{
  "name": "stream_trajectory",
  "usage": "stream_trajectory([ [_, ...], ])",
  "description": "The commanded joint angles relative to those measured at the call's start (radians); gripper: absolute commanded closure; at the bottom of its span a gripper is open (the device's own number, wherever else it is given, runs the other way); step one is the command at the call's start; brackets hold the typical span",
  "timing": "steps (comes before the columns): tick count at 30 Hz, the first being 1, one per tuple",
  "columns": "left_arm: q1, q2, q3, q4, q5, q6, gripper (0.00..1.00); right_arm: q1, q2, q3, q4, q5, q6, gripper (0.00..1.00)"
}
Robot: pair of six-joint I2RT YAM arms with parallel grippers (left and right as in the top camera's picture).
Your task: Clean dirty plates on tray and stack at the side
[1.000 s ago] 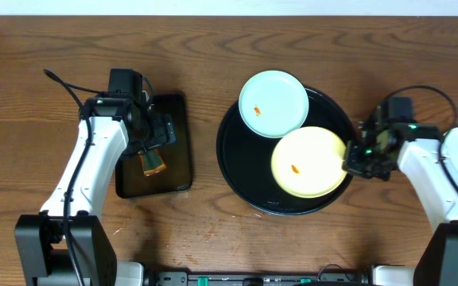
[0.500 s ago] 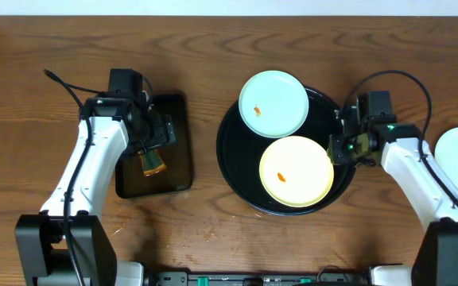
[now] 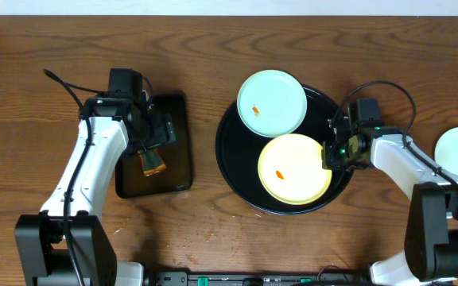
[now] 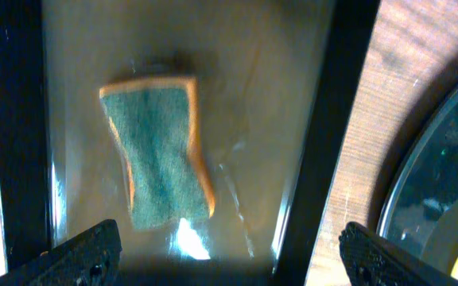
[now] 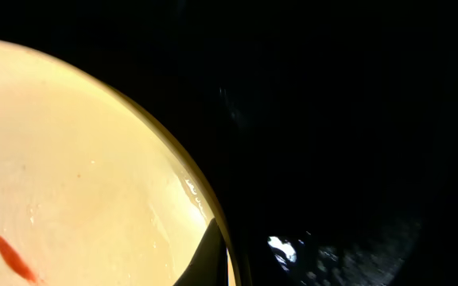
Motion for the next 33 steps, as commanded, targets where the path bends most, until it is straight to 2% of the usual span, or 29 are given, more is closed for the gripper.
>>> stream_trajectory([
  [1, 0.001, 0.000, 0.018, 0.027, 0.010, -0.006, 0.11, -0.001, 0.082, -0.037, 0.026, 0.066, 0.191, 0.99],
  [4, 0.001, 0.000, 0.018, -0.038, 0.019, -0.065, 0.11, -0.001, 0.083, -0.037, 0.030, 0.069, 0.204, 0.99],
  [5, 0.001, 0.000, 0.016, -0.045, 0.020, -0.065, 0.06, -0.001, 0.082, -0.037, 0.030, 0.070, 0.201, 0.99],
  [8, 0.001, 0.003, 0.012, -0.047, 0.015, -0.066, 0.09, -0.001, 0.083, -0.037, 0.021, 0.072, 0.201, 0.99],
  [9, 0.001, 0.005, 0.006, -0.043, -0.002, -0.074, 0.14, -0.001, 0.082, -0.037, 0.021, 0.072, 0.201, 0.99],
  [12, 0.001, 0.023, -0.026, -0.036, -0.153, -0.191, 0.14, -0.001, 0.083, -0.037, 0.018, 0.072, 0.193, 0.99],
  [13, 0.001, 0.035, -0.051, -0.012, -0.191, -0.204, 0.14, -0.001, 0.082, -0.037, 0.017, 0.072, 0.186, 0.99],
  [19, 0.000, 0.090, -0.161, 0.128, -0.190, -0.179, 0.16, -0.001, 0.083, -0.037, 0.018, 0.072, 0.183, 0.99],
  [24, 0.001, 0.150, -0.240, 0.249, -0.190, -0.163, 0.43, -0.001, 0.083, -0.037, 0.018, 0.072, 0.183, 0.99],
  [29, 0.001, 0.194, -0.274, 0.278, -0.155, -0.160, 0.90, -0.001, 0.083, -0.037, 0.018, 0.072, 0.183, 0.99],
  [31, 0.001, 0.190, -0.271, 0.271, -0.151, -0.147, 0.92, -0.001, 0.083, -0.037, 0.018, 0.072, 0.183, 0.99],
  [33, 0.003, 0.154, -0.224, 0.197, -0.152, -0.130, 0.93, -0.001, 0.083, -0.037, 0.017, 0.072, 0.183, 0.99],
])
